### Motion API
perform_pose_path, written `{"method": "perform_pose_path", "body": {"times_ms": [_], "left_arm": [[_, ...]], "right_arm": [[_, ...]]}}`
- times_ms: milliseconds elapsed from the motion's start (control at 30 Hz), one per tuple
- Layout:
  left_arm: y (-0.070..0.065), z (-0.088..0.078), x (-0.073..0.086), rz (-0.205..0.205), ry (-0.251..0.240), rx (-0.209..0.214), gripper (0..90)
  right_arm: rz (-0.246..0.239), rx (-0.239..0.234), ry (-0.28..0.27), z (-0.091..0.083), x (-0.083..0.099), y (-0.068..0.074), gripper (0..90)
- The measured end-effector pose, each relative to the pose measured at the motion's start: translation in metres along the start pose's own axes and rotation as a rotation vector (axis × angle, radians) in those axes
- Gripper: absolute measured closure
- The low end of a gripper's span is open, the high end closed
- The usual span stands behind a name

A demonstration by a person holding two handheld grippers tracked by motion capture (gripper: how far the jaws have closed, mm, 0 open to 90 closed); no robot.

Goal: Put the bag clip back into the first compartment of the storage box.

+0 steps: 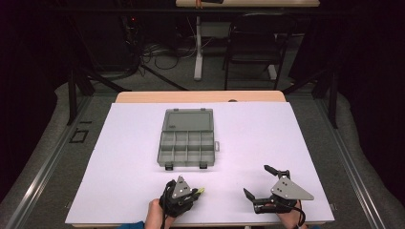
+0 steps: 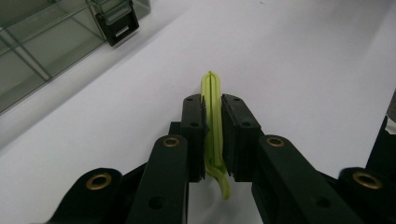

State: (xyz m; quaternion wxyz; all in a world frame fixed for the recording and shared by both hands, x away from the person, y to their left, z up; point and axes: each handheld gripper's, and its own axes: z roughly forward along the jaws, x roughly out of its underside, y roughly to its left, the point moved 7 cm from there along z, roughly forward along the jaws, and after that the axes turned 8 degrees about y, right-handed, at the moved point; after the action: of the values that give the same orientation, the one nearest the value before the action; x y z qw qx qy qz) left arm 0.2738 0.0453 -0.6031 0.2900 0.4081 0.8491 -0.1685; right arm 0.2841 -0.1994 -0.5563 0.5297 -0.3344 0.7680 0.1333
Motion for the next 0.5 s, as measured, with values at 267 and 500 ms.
{"method": "perform_pose_path", "body": {"times_ms": [267, 500], "left_arm": [[0.0028, -0.0016, -0.0004, 0.005, -0.004, -0.005, 80.1], [0.0047, -0.0029, -0.0007, 0.003, -0.009, -0.01, 80.1]], "right_arm": [[0.0, -0.004, 0.002, 0.0, 0.0003, -0.0001, 0.1], [0.001, -0.003, 0.003, 0.0003, 0.0005, -0.0004, 0.1]]}}
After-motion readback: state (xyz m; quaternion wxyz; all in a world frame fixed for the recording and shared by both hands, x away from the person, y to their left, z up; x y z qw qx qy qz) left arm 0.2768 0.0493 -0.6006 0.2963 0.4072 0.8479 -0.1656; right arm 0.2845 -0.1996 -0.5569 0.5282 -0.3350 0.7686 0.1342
